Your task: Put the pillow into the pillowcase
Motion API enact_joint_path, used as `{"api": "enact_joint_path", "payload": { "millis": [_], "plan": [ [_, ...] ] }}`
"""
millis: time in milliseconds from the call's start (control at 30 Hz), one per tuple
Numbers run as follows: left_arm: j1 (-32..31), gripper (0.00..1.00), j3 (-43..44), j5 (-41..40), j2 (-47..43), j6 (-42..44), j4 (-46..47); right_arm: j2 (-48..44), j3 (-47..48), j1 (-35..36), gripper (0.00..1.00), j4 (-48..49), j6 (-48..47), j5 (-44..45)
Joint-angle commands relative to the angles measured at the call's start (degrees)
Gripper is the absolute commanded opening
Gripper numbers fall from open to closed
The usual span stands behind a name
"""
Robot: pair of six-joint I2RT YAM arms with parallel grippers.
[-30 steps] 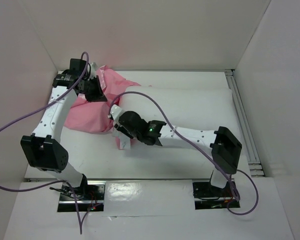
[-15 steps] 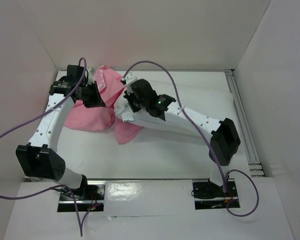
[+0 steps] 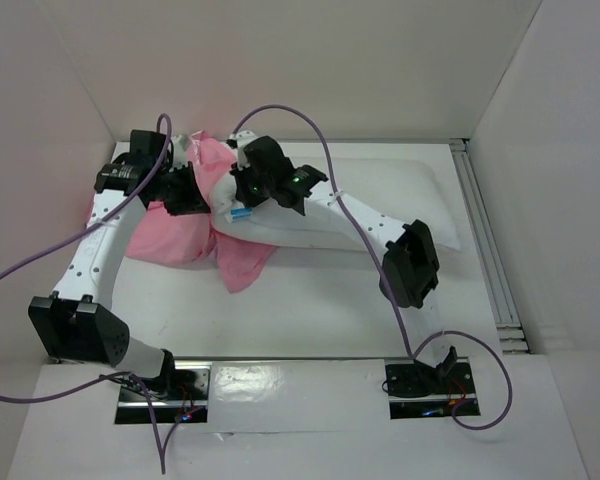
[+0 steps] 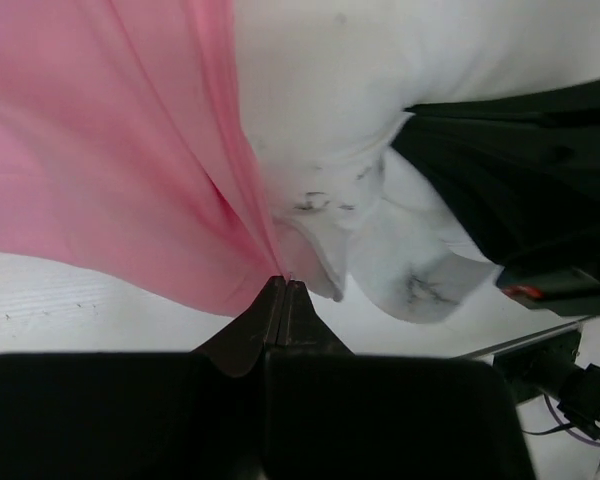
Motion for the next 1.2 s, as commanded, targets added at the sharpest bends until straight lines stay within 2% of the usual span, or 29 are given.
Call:
{"api": "enact_joint_path", "payload": {
  "millis": [0,267,367,600,933,1167],
  "plan": [
    [-0.26,0.00,3.52,6.17,-3.02,1.12,-3.38,4.76,2.96,-0.64,0.00,1.03,3.10,0.21],
    [-0.26,0.00,6.16,8.63,-4.07,1.12,-3.91,12.50,5.68,-0.03,0.00,1.92,9.25,-4.02],
    [-0.86,0.00,4.67,11.18,-4.08,1.12,-2.16,13.03,3.34,-0.55,0.00,4.36,12.93,-5.68],
    [-3.15,0.00,-4.03,9.17,-6.44,1.64,-2.68,2.76,-10.48,-6.97,0.00,19.13,25.94,-9.20],
    [-4.83,0.00,-5.97,4.68,-8.03,3.40,-5.32,-0.33,-8.64,-10.49,0.00,23.54,33.07,-9.12],
    [-9.56,0.00,-4.21,-1.20,-6.19,3.40,-8.04,-2.43,-8.11,-12.42,0.00,27.76,36.77,-11.93]
  ]
}}
